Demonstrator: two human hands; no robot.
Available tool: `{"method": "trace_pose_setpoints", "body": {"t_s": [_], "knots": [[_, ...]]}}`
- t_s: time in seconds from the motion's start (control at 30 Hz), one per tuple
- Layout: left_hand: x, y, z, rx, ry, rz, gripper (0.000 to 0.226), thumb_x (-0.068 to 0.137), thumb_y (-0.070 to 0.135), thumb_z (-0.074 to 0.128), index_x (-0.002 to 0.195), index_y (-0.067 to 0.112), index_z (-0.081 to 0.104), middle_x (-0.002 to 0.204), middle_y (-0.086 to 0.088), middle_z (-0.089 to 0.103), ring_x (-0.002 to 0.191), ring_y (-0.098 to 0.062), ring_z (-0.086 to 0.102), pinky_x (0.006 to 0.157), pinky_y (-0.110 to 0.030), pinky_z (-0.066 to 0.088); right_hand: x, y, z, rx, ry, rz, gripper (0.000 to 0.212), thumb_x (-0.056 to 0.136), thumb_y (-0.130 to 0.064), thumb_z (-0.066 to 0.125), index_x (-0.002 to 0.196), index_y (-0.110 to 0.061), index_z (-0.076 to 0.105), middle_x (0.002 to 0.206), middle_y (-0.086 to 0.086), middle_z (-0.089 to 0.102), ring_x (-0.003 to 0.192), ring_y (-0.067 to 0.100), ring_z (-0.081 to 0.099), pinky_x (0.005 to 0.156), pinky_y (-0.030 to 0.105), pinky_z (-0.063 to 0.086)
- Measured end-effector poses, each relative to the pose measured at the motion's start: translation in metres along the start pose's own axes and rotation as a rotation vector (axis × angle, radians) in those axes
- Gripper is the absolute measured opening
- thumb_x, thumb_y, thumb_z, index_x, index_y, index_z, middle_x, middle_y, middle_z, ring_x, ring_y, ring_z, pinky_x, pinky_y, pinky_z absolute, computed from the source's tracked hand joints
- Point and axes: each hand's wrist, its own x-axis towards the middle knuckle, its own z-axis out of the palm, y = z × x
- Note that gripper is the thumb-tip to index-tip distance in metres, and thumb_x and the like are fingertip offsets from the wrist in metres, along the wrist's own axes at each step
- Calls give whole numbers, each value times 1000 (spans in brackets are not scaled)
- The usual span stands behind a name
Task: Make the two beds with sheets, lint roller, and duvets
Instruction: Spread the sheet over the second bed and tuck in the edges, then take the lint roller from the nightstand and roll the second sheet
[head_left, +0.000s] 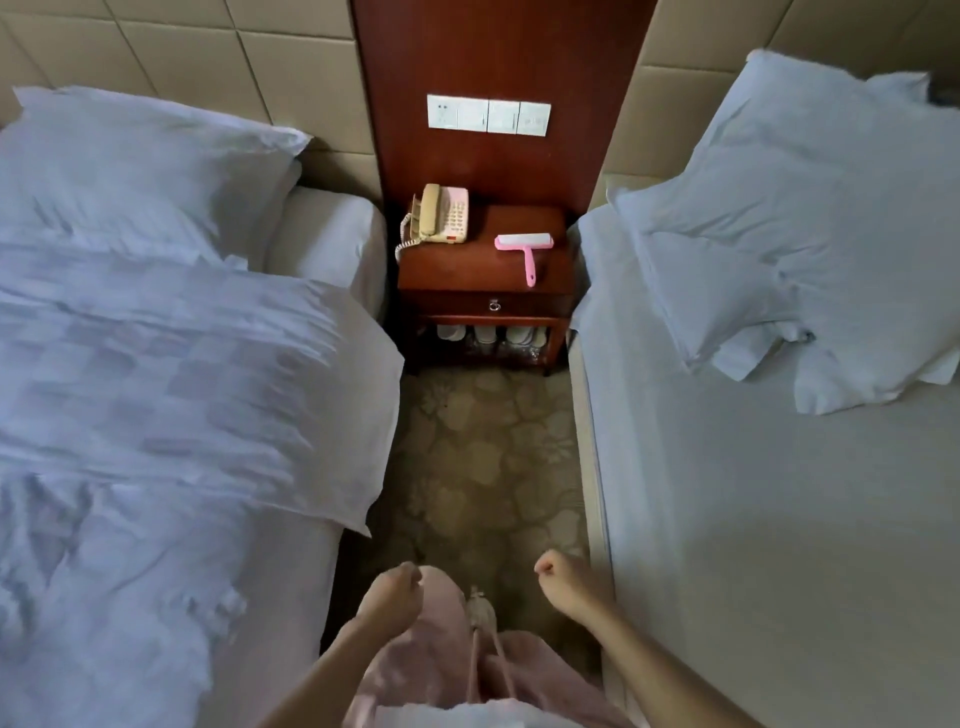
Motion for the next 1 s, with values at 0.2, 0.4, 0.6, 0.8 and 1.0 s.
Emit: {"method": "trace_pose_setpoints", "body": {"t_s": [0.2,0.4,0.6,0.8,1.0], "knots": [[83,85,-68,100,-69,86,26,90,10,45,103,20,65,101,2,60,93,-11,54,82,-15,39,93,-39,-74,-61,-127,116,20,93,-19,47,105,-24,63,118,0,64,109,14,58,87,22,44],[253,188,-176,123,-72,120,19,95,16,44,103,21,62,107,-2,65,88,-11,53,82,-18,41,279,-114,-215,95,30,103,26,97,-19,45,120,-19,58,123,-2,60,112,11,55,80,16,37],[479,308,-275,147,-66,128,21,96,13,42,100,18,61,99,0,65,91,-14,60,82,-22,47,523,-193,-346,218,233,148,30,97,-21,48,126,-16,51,127,0,58,114,14,56,92,23,47],[668,408,-315,195,6,261,21,97,17,42,100,25,61,101,9,62,90,-4,58,72,-11,45,705,-215,-414,110,460,259,52,93,-41,52,137,-16,41,133,0,51,120,14,51,97,26,45],[751,451,-293,316,-8,278,19,99,26,36,106,23,52,112,3,62,101,-10,60,82,-19,46,777,-199,-407,123,440,246,39,94,-44,48,125,-21,47,123,-6,56,114,11,51,93,22,47]]}}
